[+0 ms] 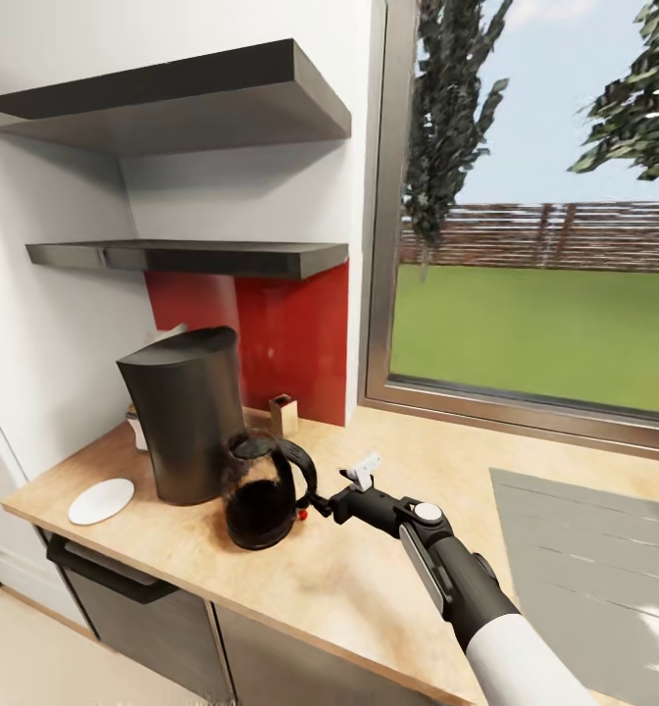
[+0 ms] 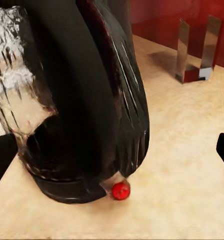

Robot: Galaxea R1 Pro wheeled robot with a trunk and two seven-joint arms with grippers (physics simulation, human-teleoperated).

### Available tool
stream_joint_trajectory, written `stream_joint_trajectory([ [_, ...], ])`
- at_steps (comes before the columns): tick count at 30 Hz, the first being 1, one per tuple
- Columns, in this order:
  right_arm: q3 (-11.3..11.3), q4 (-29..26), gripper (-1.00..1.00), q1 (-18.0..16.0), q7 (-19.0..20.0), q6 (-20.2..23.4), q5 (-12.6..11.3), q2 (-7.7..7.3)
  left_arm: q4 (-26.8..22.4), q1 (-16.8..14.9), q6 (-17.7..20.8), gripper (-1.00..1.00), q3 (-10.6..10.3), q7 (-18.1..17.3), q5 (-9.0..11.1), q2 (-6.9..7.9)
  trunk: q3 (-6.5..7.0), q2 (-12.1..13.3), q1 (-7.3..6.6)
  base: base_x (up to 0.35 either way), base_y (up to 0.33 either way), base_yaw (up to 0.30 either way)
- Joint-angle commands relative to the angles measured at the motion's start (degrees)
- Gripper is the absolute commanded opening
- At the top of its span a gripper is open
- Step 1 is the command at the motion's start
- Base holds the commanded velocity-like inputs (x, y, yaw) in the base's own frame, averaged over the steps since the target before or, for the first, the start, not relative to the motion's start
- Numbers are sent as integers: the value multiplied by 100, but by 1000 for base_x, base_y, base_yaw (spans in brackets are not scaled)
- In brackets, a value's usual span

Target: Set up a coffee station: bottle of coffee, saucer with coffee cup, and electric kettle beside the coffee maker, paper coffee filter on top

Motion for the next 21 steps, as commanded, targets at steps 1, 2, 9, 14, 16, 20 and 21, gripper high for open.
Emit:
stream_joint_trajectory([
  [1,-3,-6,100,0,16,41,-11,0,-4,3,-12,100,46,11,-60,0,-1,-3,-1,-261,-167,0],
  [2,-2,-7,100,0,16,41,-11,0,-4,3,-12,100,46,11,-60,2,-1,-3,-1,-262,-167,0],
  [9,-9,-7,100,0,16,41,-11,0,-4,3,-13,100,47,11,-60,7,-1,-3,-1,-260,-164,0],
  [14,-9,-7,100,0,16,41,-11,0,-8,3,-5,100,52,18,-55,0,-1,-3,-1,-231,-108,0],
  [16,-9,-9,100,0,16,41,-11,0,-11,3,-4,100,54,19,-53,-1,-1,-3,-1,-219,-82,0],
  [20,-9,-13,100,0,16,41,-11,0,-12,3,-9,100,58,19,-52,-2,-1,-3,-1,-151,-42,0],
  [21,-9,-13,100,0,16,41,-11,0,-13,3,-10,100,61,18,-52,-2,-1,-3,-1,-62,-14,0],
])
